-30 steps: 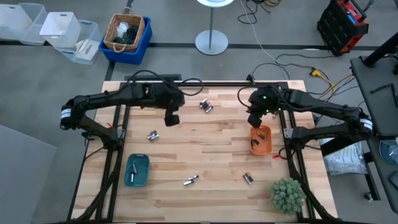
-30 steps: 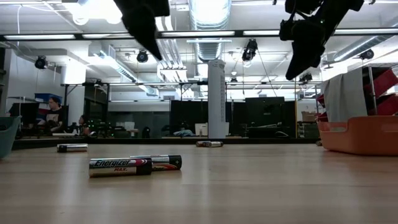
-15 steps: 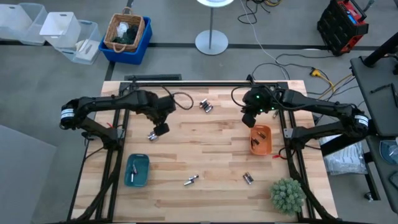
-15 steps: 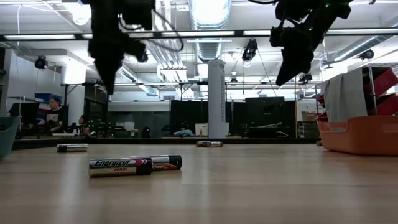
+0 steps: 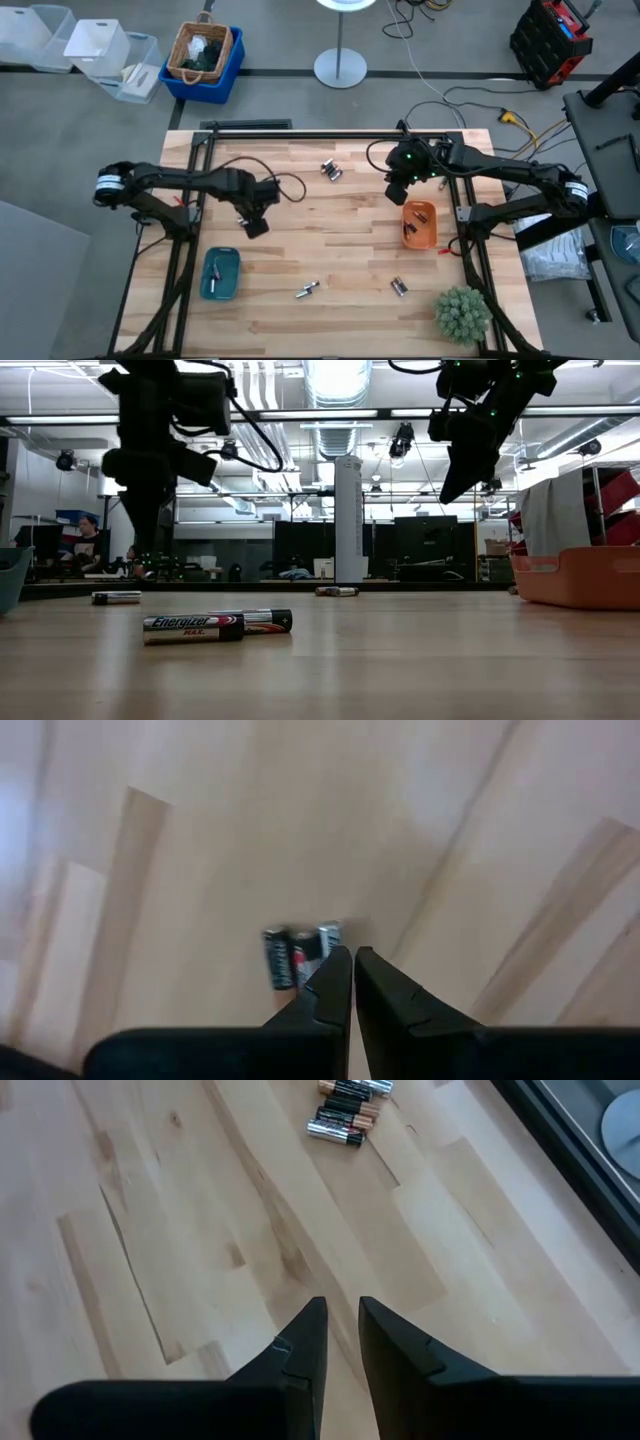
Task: Sort batteries
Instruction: Put the silver battery into the blue bin
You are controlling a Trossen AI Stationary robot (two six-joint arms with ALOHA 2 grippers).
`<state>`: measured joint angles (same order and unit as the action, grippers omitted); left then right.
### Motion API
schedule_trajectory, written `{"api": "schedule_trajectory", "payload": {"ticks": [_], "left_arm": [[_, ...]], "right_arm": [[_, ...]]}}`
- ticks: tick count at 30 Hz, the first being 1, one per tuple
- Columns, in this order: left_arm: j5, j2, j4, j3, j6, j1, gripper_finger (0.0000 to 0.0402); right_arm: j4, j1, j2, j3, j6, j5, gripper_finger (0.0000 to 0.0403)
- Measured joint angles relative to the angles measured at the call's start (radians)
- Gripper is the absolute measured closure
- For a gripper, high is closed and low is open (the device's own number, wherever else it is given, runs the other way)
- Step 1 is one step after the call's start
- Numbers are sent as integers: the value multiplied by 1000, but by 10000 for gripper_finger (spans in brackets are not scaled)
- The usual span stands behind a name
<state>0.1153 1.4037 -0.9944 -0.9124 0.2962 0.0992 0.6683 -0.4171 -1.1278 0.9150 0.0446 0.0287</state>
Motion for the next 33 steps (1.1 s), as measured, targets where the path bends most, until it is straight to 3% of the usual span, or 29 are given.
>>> {"api": "schedule_trajectory", "payload": {"ticks": [9, 18, 33], "left_arm": [[19, -5, 16, 14, 284, -100, 402], [53, -5, 19, 19, 411, -105, 399], [53, -4, 22, 65, 411, -105, 317]], "right_arm": [[-2, 0, 0, 0, -15, 0, 343], [-16, 0, 0, 0, -12, 0, 353], [-31, 0, 0, 0, -3, 0, 359]]}}
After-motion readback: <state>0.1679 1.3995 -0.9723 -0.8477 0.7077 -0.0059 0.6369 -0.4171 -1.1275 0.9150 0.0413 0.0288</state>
